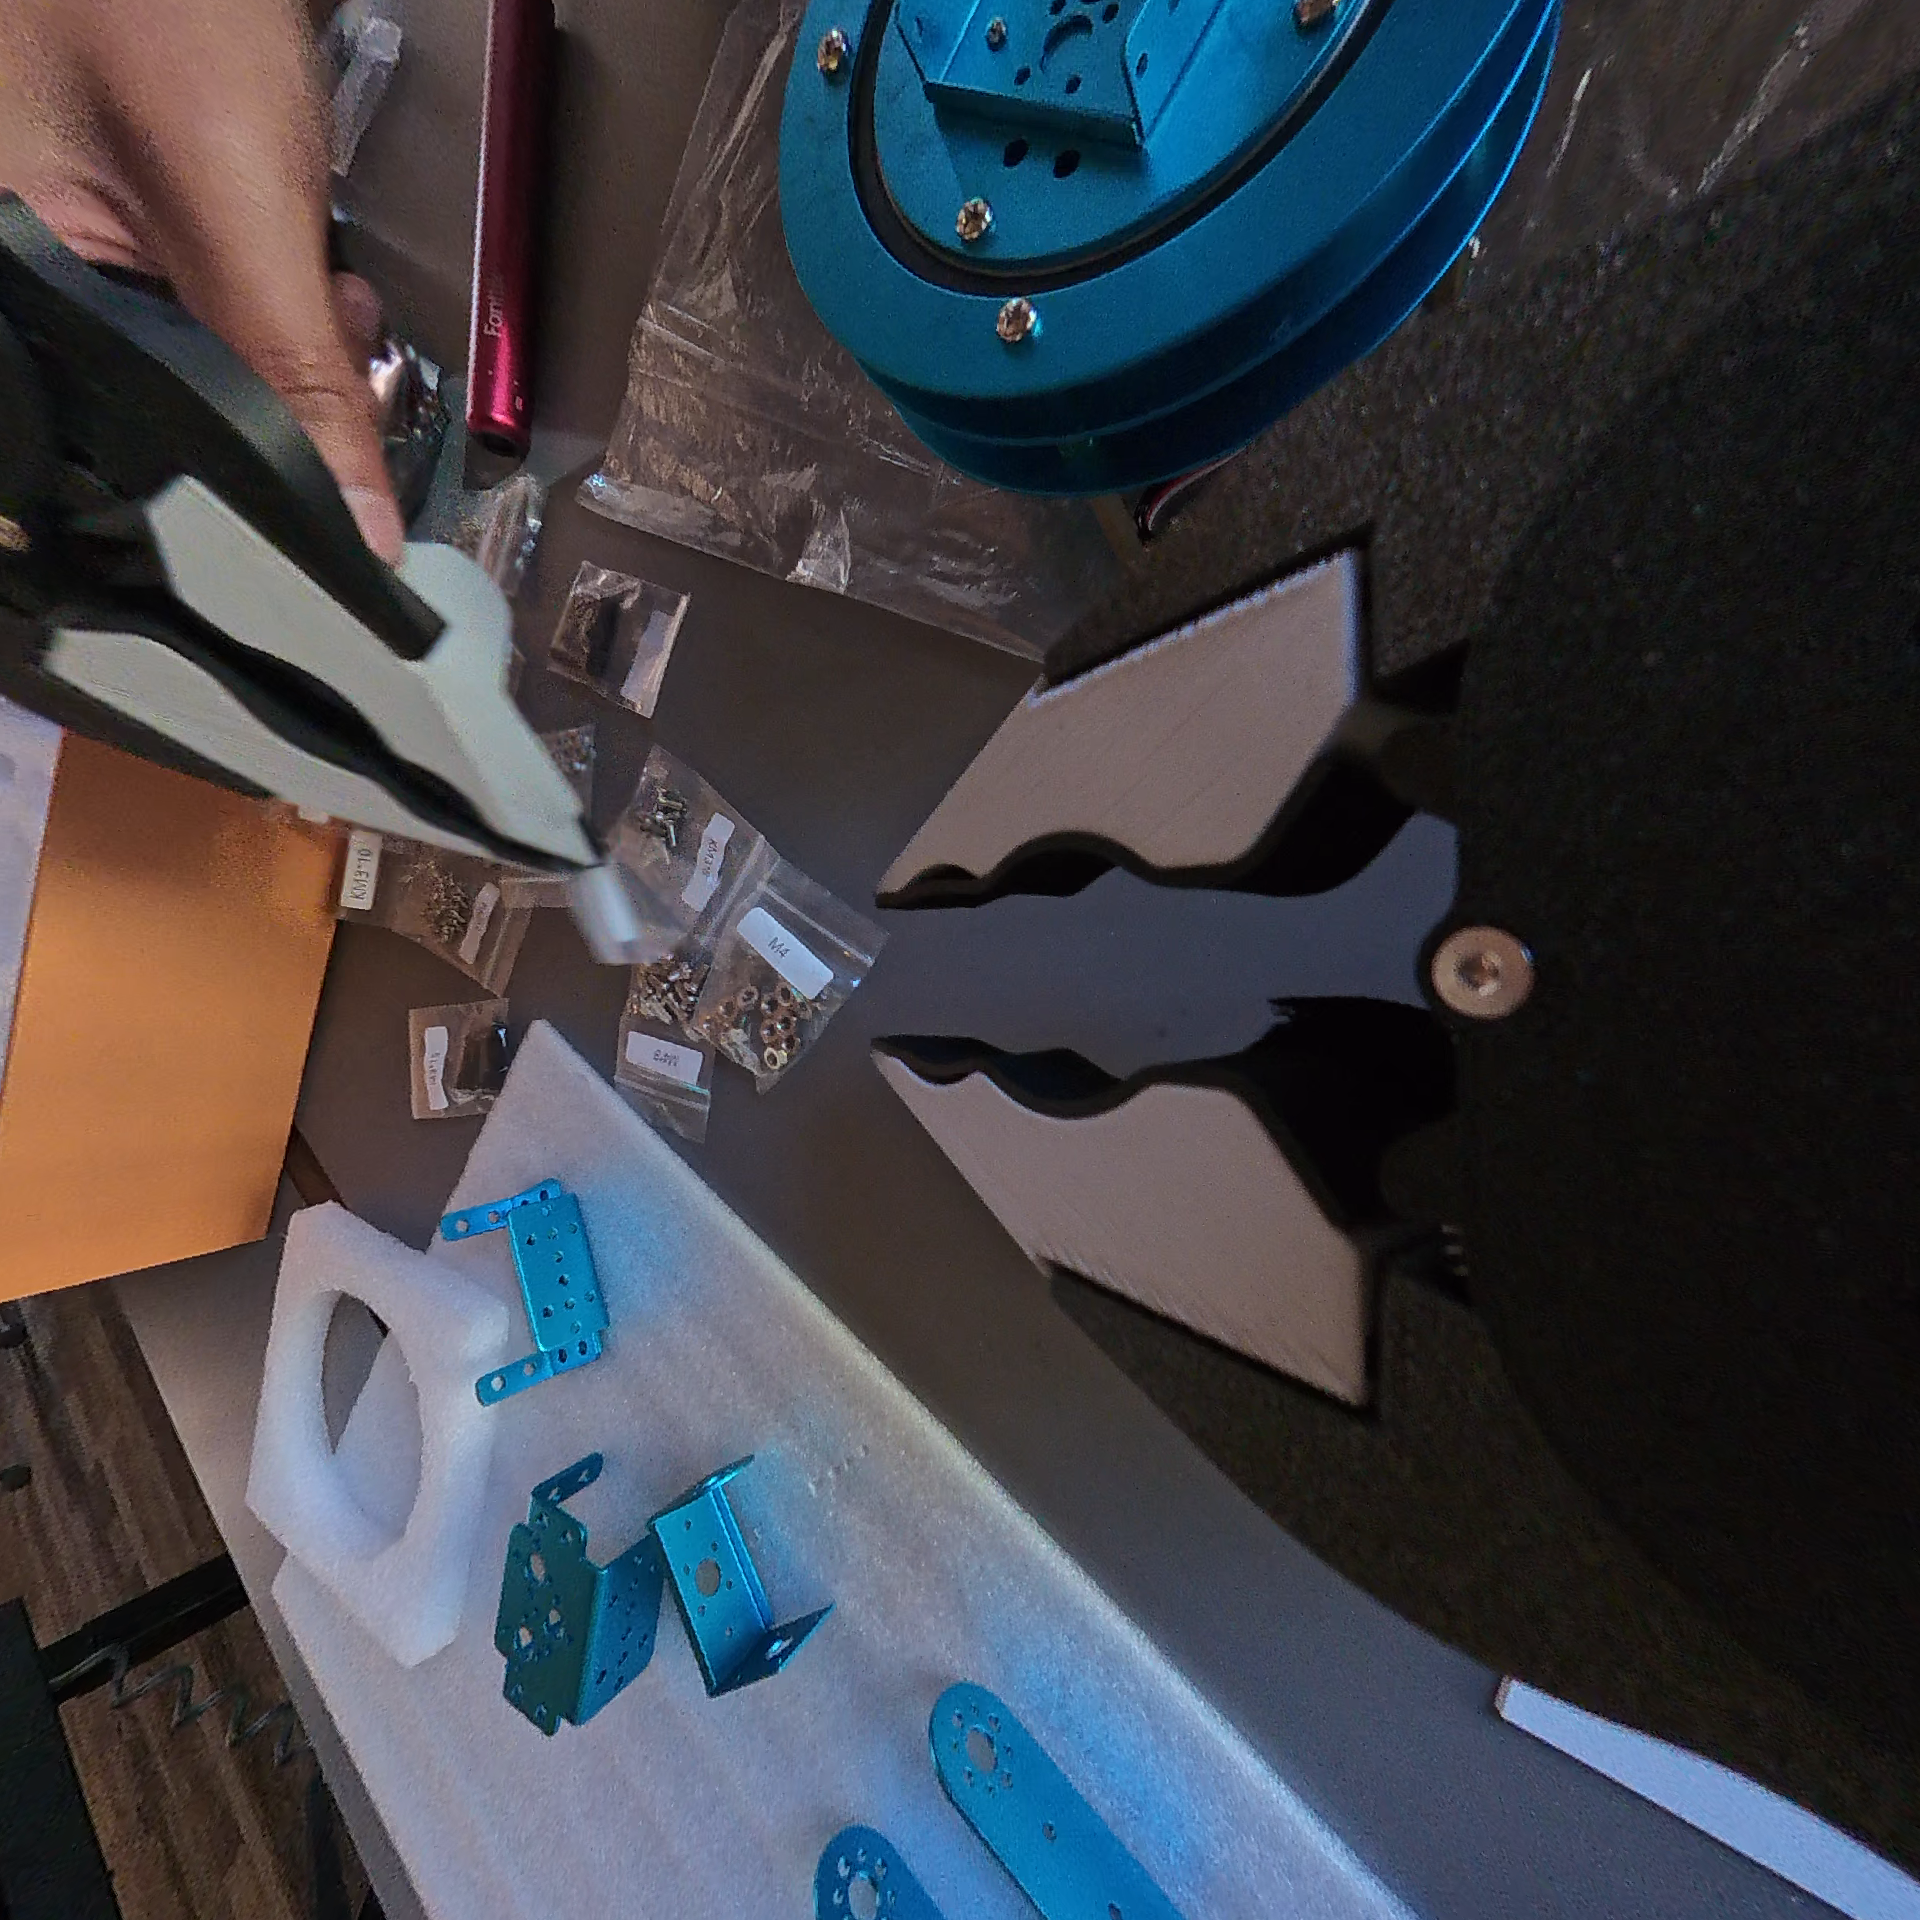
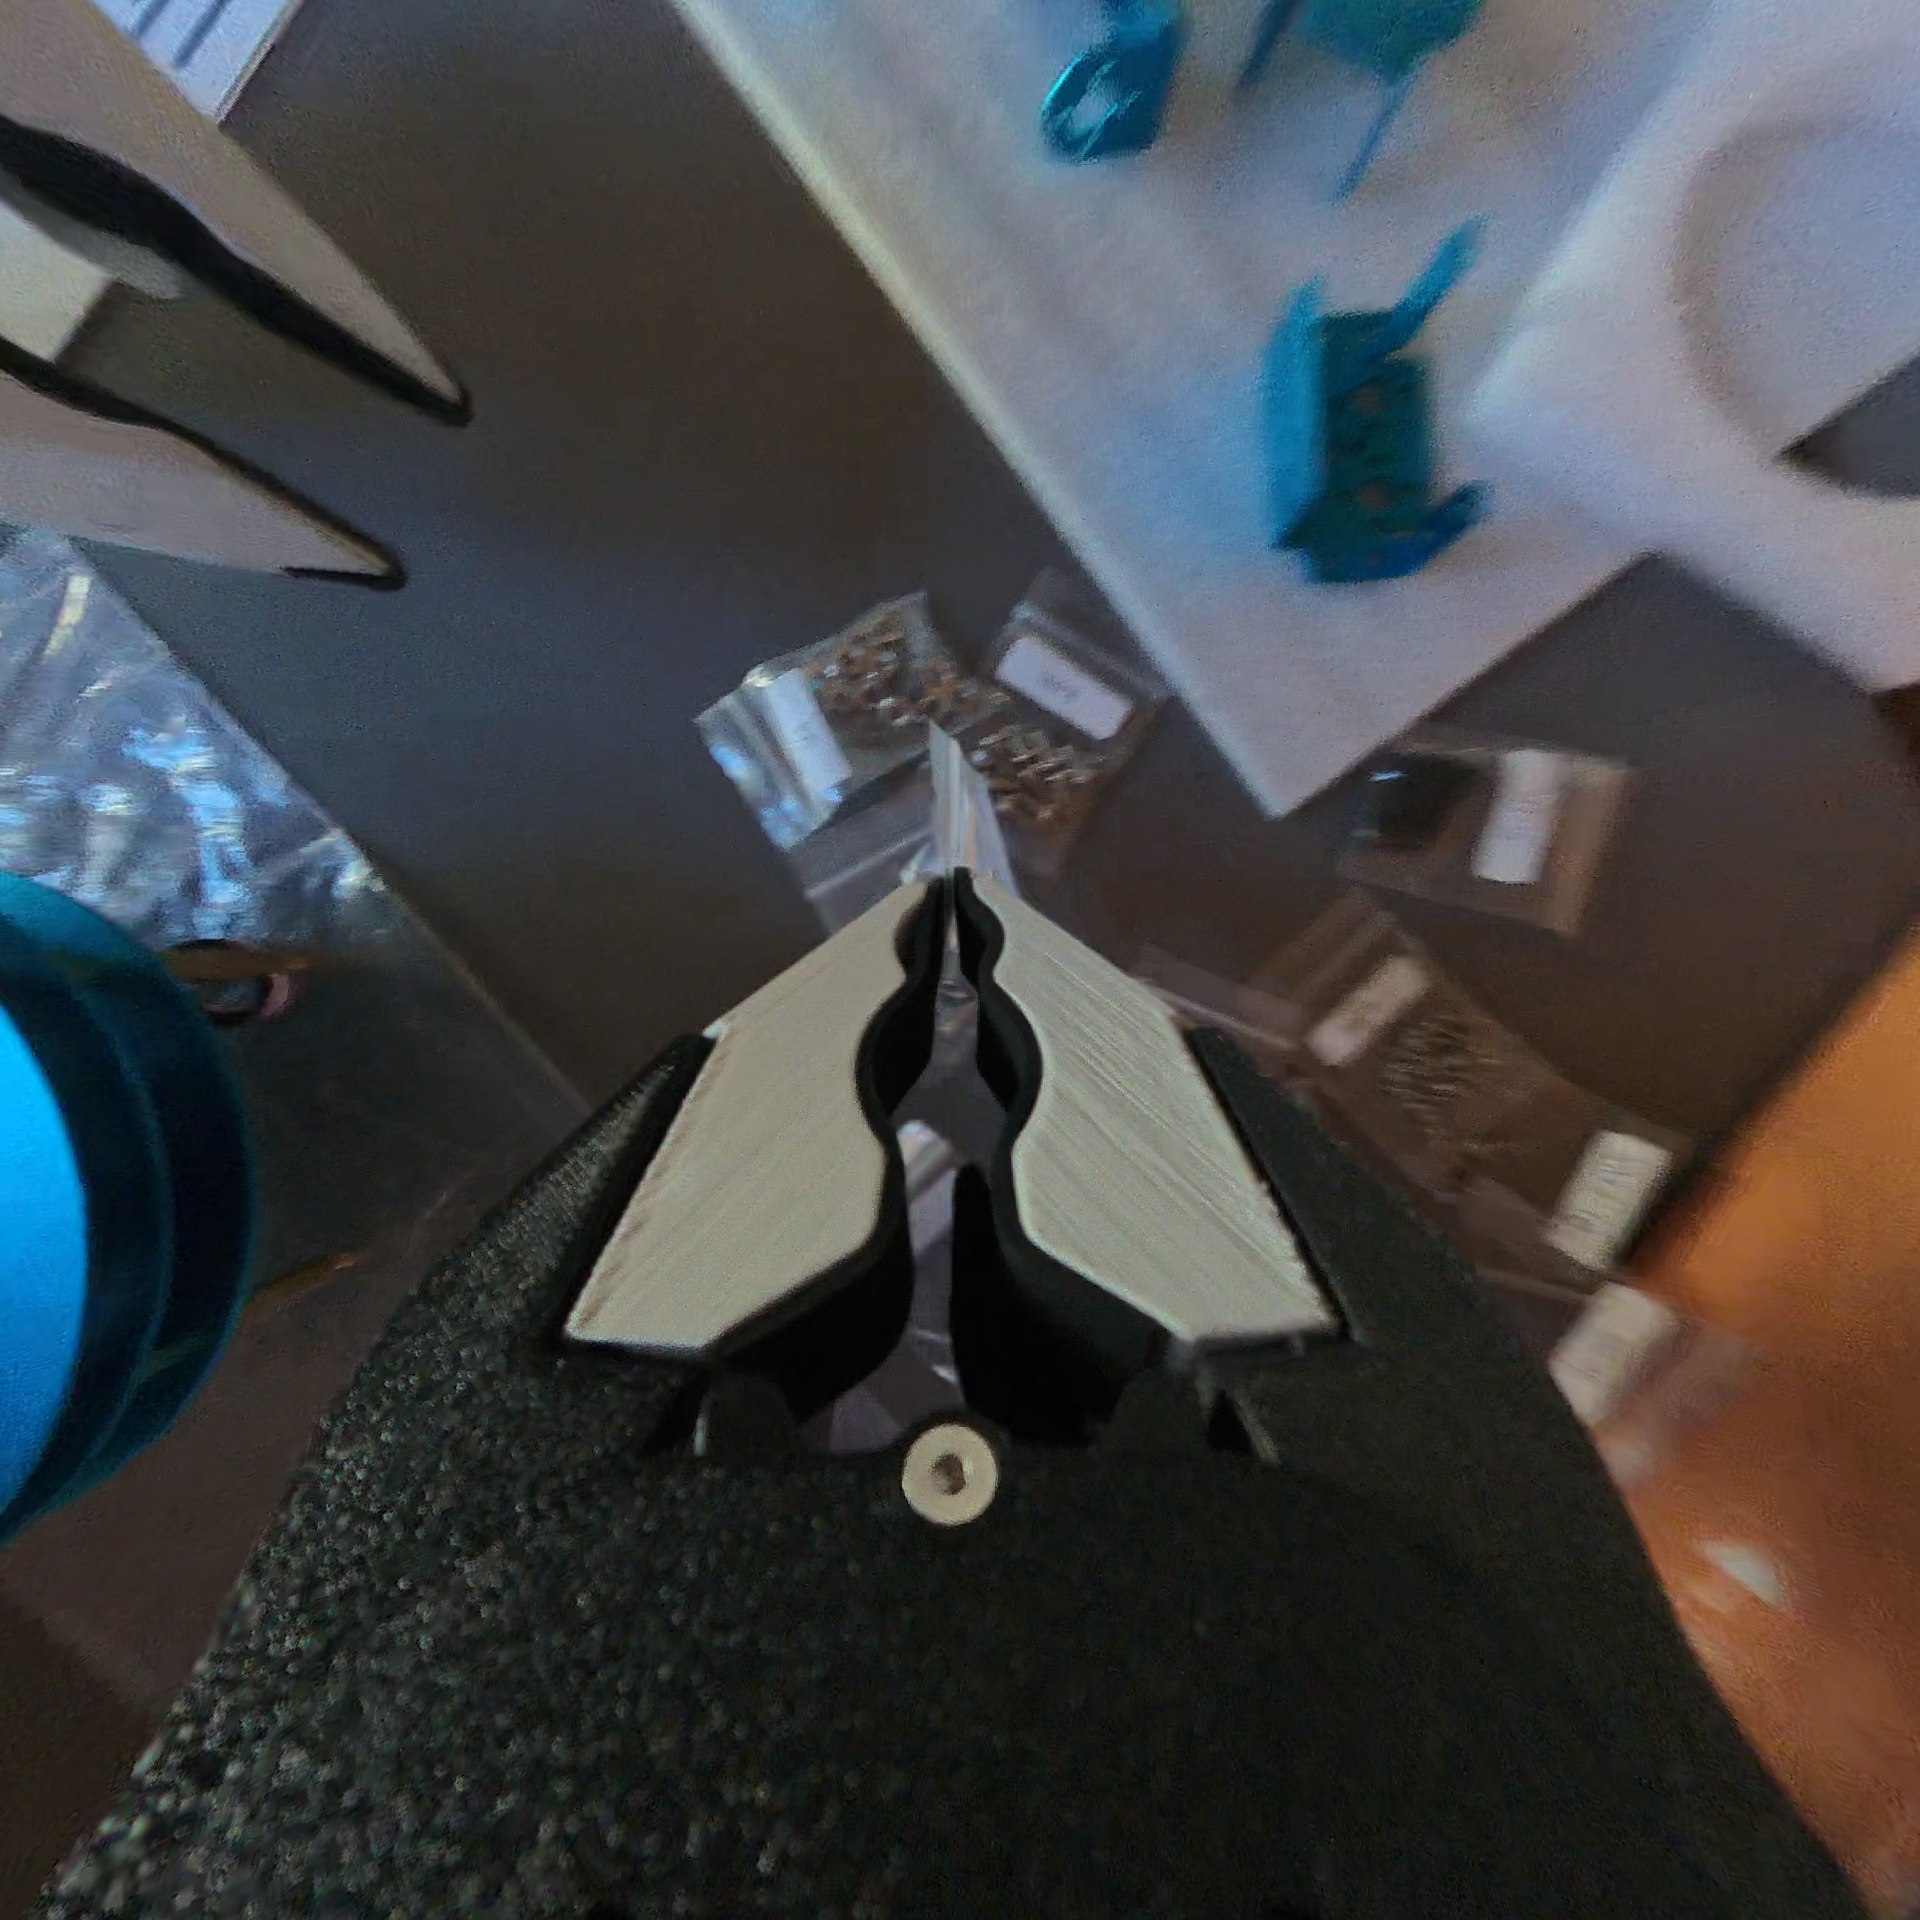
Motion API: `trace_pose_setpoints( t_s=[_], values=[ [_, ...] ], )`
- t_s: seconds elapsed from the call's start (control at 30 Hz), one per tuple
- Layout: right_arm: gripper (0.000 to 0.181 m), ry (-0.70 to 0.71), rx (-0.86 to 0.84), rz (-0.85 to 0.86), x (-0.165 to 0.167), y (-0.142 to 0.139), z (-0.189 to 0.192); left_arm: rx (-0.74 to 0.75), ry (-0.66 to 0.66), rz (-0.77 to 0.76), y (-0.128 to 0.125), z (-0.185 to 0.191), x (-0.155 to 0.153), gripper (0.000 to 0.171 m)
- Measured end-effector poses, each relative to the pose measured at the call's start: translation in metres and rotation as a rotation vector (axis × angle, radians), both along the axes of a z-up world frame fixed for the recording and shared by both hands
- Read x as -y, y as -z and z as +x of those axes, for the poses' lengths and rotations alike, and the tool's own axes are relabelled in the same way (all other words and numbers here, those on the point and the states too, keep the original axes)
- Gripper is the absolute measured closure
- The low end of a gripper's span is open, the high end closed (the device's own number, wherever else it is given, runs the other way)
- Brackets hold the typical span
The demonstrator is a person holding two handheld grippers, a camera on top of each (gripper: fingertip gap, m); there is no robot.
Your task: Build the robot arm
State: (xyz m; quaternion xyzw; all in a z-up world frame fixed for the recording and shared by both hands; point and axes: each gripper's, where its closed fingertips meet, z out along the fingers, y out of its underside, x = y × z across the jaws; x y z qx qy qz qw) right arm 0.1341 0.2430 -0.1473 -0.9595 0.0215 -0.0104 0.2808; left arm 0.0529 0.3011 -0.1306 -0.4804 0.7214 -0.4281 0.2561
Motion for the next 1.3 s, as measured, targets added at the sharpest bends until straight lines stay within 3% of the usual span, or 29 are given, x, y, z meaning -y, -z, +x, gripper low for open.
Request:
trace_pose_setpoints(
  t_s=[0.07,0.23,0.33,0.43,0.5,0.57,0.63,0.73,0.9,0.97,1.1,1.3],
  values=[
    [0.181,-0.070,0.084,0.033,0.001,-0.012,-0.007,-0.003,0.002,-0.005,0.000,0.000,0.000,0.148],
    [0.181,-0.182,-0.197,-0.073,0.014,0.035,-0.066,-0.019,0.005,-0.015,0.005,0.000,0.001,0.148],
    [0.181,-0.204,-0.207,-0.042,0.015,0.027,-0.068,-0.024,0.005,-0.016,0.007,0.000,0.002,0.148],
    [0.181,-0.080,0.068,0.077,0.012,-0.009,-0.015,-0.015,-0.001,0.000,0.005,0.001,0.000,0.148],
    [0.181,-0.083,0.330,0.139,0.015,-0.036,0.010,-0.010,-0.001,-0.007,0.003,0.001,-0.001,0.148],
    [0.181,-0.147,0.437,0.084,0.021,-0.026,0.005,-0.012,-0.004,-0.016,0.003,0.001,-0.002,0.148],
    [0.181,-0.225,0.278,-0.002,0.026,0.010,-0.024,-0.020,-0.007,-0.018,0.006,0.002,-0.003,0.148],
    [0.181,-0.240,0.055,-0.075,0.036,0.033,-0.046,-0.030,-0.007,-0.017,0.009,0.002,-0.004,0.148],
    [0.180,-0.224,-0.109,0.002,0.036,0.020,-0.054,-0.027,-0.003,-0.007,0.008,0.001,-0.003,0.148],
    [0.172,-0.261,-0.172,-0.015,0.041,0.022,-0.066,-0.027,-0.002,-0.006,0.009,0.001,-0.003,0.148],
    [0.151,-0.296,-0.187,-0.044,0.054,0.032,-0.077,-0.034,-0.001,-0.014,0.010,0.001,-0.004,0.148],
    [0.153,-0.279,-0.145,0.063,0.068,0.017,-0.069,-0.032,0.000,-0.025,0.008,0.001,-0.003,0.148]
  ],
)
